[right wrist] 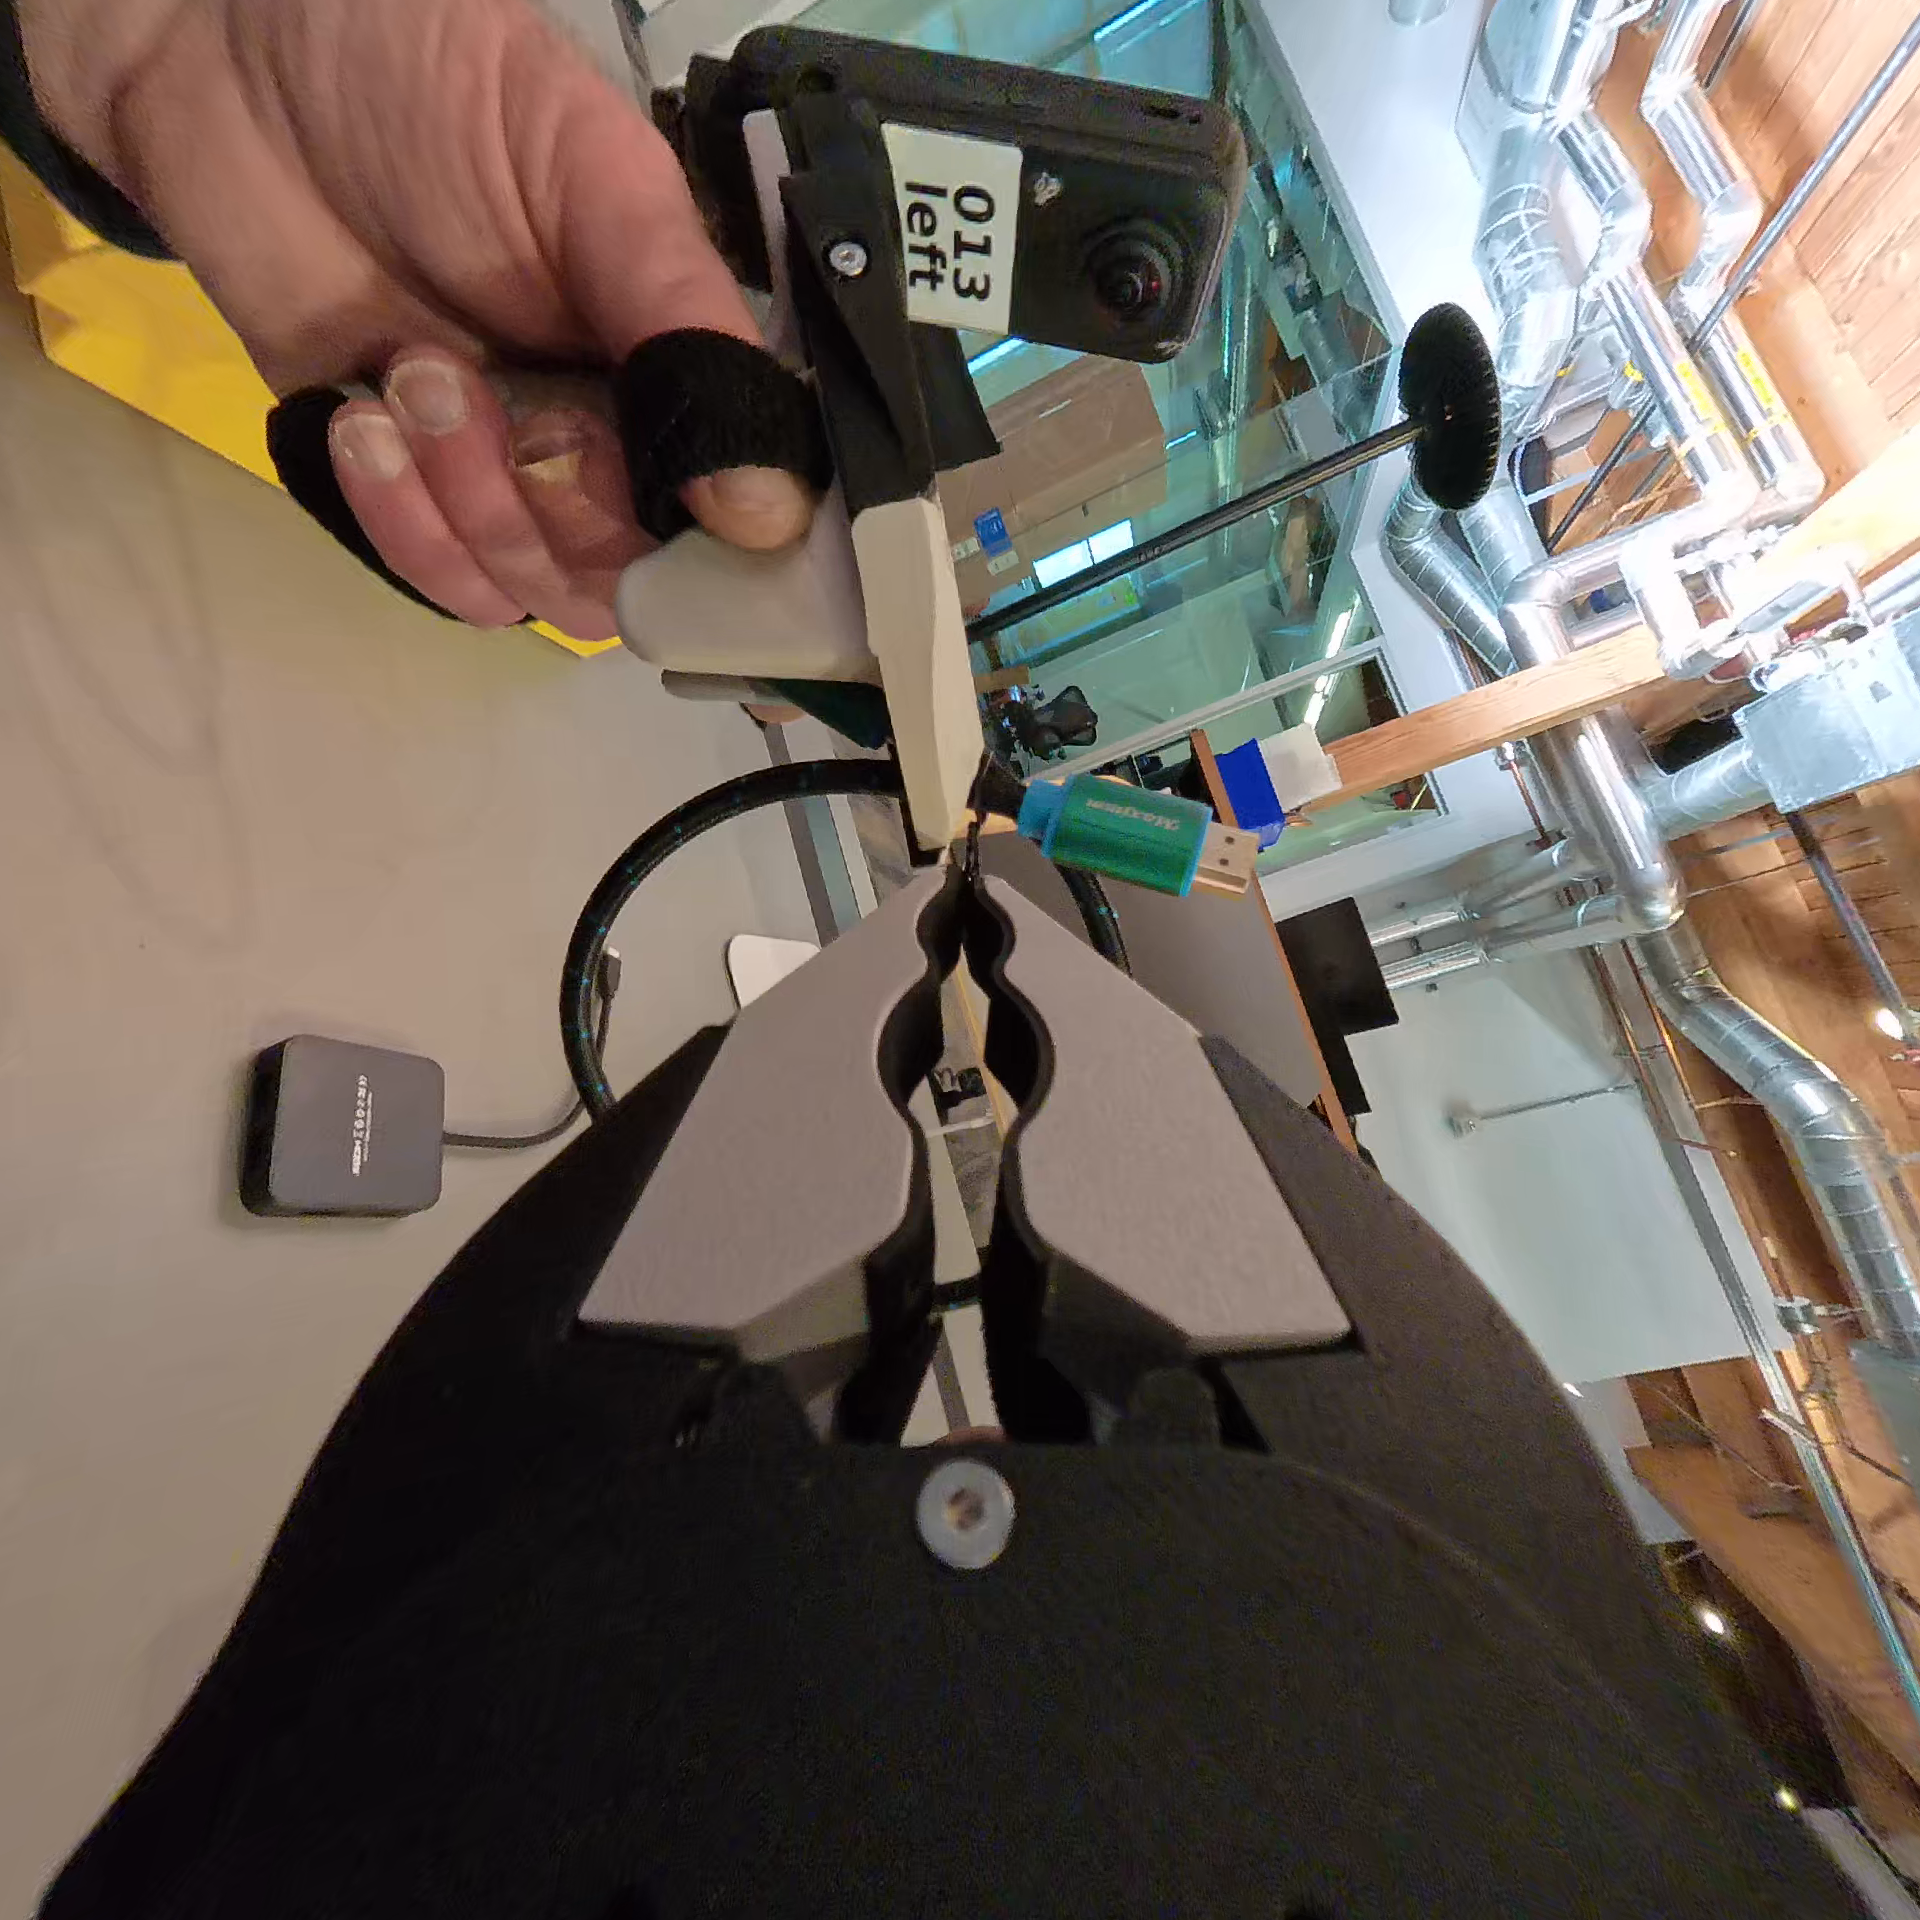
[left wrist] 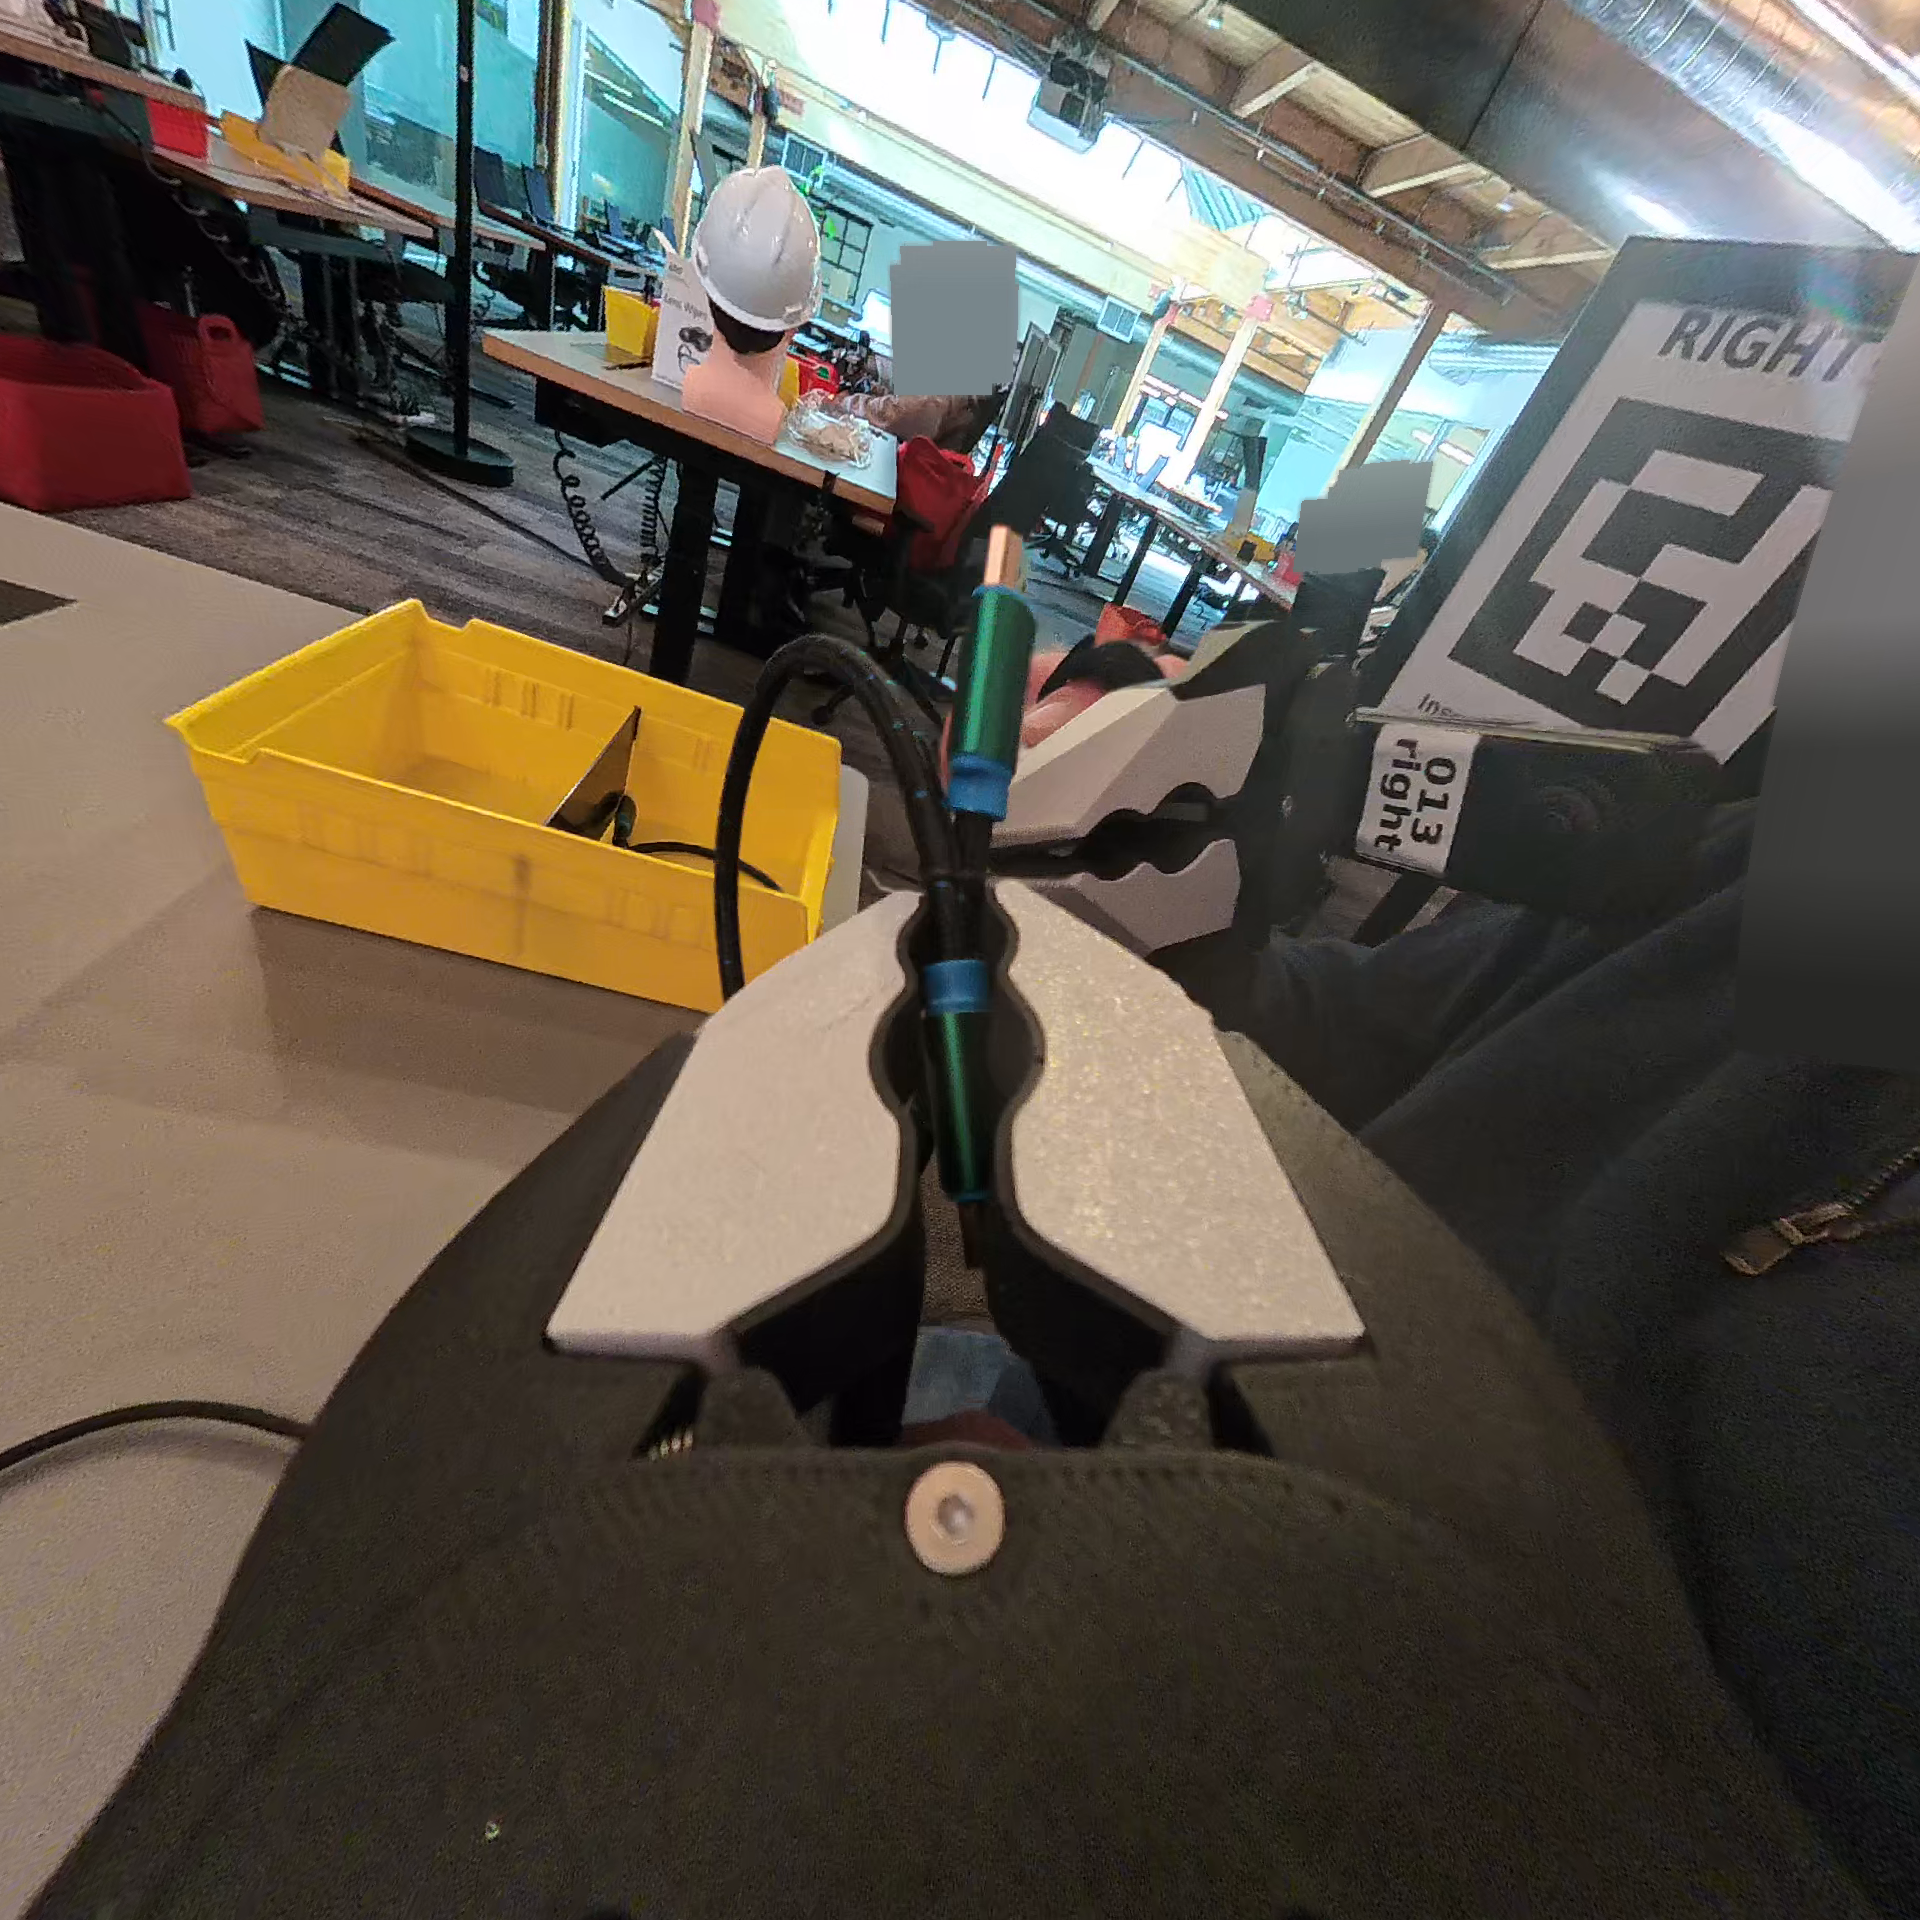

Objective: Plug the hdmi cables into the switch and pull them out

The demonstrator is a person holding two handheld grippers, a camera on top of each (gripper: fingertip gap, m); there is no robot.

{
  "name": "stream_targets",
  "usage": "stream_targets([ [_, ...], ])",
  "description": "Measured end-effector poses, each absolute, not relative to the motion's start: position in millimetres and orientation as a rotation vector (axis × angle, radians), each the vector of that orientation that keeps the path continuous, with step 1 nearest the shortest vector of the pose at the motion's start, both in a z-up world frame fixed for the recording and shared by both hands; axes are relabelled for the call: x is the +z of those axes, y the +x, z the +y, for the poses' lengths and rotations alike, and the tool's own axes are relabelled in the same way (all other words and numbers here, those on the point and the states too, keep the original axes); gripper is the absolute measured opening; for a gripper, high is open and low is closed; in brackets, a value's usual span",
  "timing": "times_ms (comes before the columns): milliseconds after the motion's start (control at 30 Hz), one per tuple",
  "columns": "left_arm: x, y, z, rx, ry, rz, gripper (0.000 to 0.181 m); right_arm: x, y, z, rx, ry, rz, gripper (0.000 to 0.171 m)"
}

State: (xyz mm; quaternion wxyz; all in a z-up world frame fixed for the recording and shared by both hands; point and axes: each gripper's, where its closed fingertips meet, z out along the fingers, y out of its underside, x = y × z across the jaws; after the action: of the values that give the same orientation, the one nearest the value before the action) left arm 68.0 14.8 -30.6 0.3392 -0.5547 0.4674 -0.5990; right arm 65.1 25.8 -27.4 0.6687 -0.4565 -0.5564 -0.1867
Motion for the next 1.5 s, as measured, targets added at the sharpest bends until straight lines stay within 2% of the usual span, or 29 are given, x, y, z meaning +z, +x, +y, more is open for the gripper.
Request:
stream_targets([
  [500,-29,69,15,-1.687,-1.414,1.151,0.008,-31,68,22,-0.236,-1.08,-1.255,0.0],
  [633,-28,69,17,-1.642,-1.398,1.151,0.007,-29,68,23,-0.014,-1.153,-1.175,0.0],
  [767,-23,66,16,-1.595,-1.36,1.164,0.007,-30,68,22,0.307,-1.252,-1.058,0.02],
  [1000,-26,69,13,-1.526,-1.335,1.21,0.008,-22,65,14,0.787,-1.275,-0.869,0.011],
  [1167,-26,69,12,-1.506,-1.327,1.217,0.008,-23,64,15,0.801,-1.273,-0.854,0.001],
  [1500,-28,70,12,-1.494,-1.33,1.226,0.008,-22,65,13,0.675,-1.252,-0.879,0.003],
])
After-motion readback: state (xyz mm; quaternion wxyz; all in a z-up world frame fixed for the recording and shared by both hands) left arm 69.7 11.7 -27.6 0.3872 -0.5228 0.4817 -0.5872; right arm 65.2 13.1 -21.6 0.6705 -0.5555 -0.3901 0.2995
